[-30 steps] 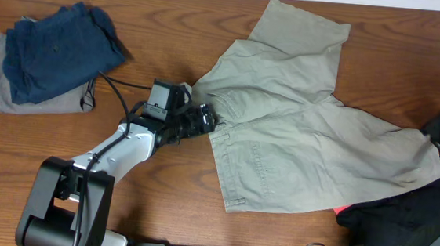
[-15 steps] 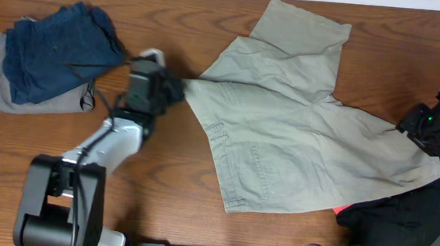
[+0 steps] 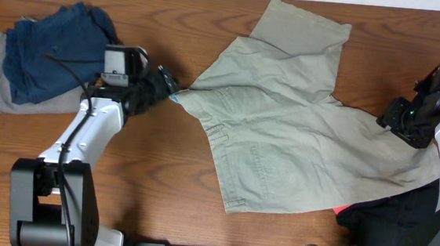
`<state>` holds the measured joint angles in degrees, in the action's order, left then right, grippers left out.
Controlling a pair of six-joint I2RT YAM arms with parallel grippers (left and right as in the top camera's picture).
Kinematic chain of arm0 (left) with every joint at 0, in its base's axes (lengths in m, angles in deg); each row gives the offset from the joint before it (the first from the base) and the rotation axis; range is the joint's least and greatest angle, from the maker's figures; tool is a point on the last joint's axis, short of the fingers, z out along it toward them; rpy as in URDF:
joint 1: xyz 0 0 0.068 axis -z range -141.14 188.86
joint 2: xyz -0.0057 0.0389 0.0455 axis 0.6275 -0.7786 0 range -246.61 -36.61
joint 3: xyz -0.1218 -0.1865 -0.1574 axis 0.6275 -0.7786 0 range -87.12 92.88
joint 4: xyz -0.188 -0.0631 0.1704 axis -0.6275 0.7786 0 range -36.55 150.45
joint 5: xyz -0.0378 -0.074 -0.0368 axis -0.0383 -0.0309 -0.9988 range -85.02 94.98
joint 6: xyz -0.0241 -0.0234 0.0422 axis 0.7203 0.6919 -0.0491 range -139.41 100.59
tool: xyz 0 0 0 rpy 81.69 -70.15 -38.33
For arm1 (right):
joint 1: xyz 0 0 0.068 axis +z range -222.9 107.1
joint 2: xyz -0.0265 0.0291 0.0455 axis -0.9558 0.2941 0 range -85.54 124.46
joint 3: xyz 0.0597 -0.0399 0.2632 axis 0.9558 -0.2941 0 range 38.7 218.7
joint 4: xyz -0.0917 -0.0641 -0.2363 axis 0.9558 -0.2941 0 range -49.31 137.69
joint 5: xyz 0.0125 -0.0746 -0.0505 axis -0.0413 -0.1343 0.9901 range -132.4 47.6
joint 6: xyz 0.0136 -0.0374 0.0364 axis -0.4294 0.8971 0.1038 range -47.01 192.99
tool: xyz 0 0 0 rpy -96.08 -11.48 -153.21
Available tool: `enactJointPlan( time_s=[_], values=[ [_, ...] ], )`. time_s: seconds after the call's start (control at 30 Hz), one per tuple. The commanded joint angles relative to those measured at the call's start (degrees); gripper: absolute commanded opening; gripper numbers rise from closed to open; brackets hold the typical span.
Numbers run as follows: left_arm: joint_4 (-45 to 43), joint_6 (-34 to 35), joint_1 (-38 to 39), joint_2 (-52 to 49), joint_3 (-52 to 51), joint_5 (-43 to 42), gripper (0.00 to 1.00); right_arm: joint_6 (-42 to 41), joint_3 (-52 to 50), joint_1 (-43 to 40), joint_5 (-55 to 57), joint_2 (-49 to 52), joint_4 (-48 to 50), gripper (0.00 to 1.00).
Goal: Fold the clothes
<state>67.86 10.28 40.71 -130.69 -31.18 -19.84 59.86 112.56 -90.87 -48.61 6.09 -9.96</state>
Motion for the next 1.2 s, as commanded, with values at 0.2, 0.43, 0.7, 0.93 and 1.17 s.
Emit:
enactJointPlan(
  time_s=[0.2, 0.43, 0.7, 0.93, 1.17],
  values=[
    [-2.3, -0.4, 5.6, -1.1, -0.7, 5.0, 0.89, 0.8, 0.5, 0.4, 0.8, -0.6, -0.7, 0.58],
    [-3.5, 1.1, 7.9, -8.1, -0.7, 6.5, 0.89, 0.8, 0.5, 0.4, 0.9, -0.6, -2.0, 0.59],
    [-23.1, 1.4, 6.7, -10.9, 0.0, 6.5, 0.15, 0.8, 0.5, 0.4, 0.9, -0.6, -2.0, 0.58],
    [-32.4, 2.5, 1.5, -10.8, 9.0, 8.2, 0.11, 0.8, 0.5, 0.4, 0.8, -0.6, -2.2, 0.59],
    [-15.2, 2.4, -1.8, -10.8, 12.1, 1.7, 0.98, 0.8, 0.5, 0.4, -0.2, -0.6, -2.4, 0.68]
  ],
)
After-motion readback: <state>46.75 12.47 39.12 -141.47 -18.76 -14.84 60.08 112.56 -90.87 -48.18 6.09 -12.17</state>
